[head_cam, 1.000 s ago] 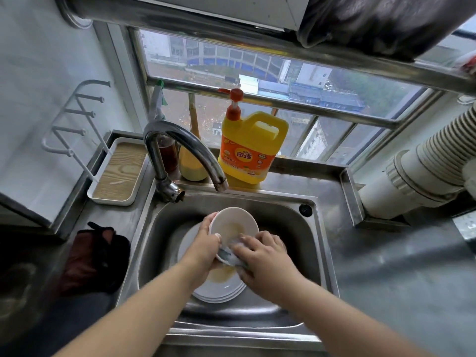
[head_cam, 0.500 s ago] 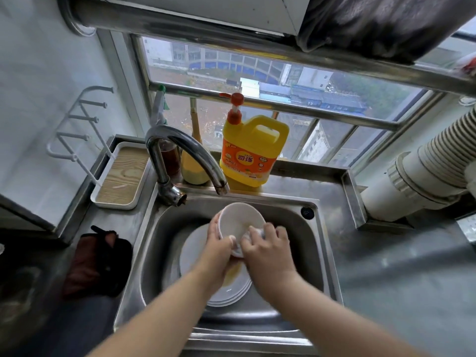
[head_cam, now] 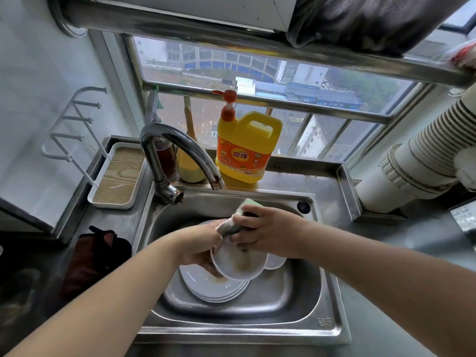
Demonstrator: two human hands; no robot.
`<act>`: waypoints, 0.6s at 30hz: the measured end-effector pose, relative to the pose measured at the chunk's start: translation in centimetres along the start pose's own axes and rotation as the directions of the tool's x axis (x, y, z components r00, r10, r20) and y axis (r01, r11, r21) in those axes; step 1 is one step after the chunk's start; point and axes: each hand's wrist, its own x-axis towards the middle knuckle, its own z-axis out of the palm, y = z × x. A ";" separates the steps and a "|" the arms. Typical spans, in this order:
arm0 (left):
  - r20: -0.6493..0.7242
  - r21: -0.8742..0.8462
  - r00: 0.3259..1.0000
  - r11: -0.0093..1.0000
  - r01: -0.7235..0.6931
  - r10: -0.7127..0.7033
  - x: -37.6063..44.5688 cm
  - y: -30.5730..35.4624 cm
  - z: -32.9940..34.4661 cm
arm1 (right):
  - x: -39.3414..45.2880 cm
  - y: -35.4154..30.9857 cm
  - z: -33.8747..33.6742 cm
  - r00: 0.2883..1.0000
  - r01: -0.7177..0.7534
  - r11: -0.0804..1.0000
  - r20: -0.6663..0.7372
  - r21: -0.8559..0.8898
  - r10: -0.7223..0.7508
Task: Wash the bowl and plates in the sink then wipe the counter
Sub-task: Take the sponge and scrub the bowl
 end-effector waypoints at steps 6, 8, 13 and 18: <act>-0.270 -0.198 0.963 0.977 -0.078 0.022 1.0 -1.5 1.6 | 2.0 -7.5 -3.3 0.707 -0.687 0.477 0.352 0.549 0.613; -0.341 -0.249 0.940 0.965 -0.083 -0.008 1.6 -2.0 2.7 | 3.3 -8.4 -4.4 0.597 -0.731 0.157 0.511 0.665 0.618; -0.286 -0.213 0.957 0.977 -0.008 -0.055 1.1 -1.8 1.4 | 1.6 -8.5 -3.0 0.727 -0.645 0.379 0.380 0.664 0.572; -0.026 -0.128 0.991 0.984 0.127 -0.131 0.1 0.3 -0.8 | -1.1 -4.7 -0.7 0.916 -0.399 0.856 0.105 0.328 0.387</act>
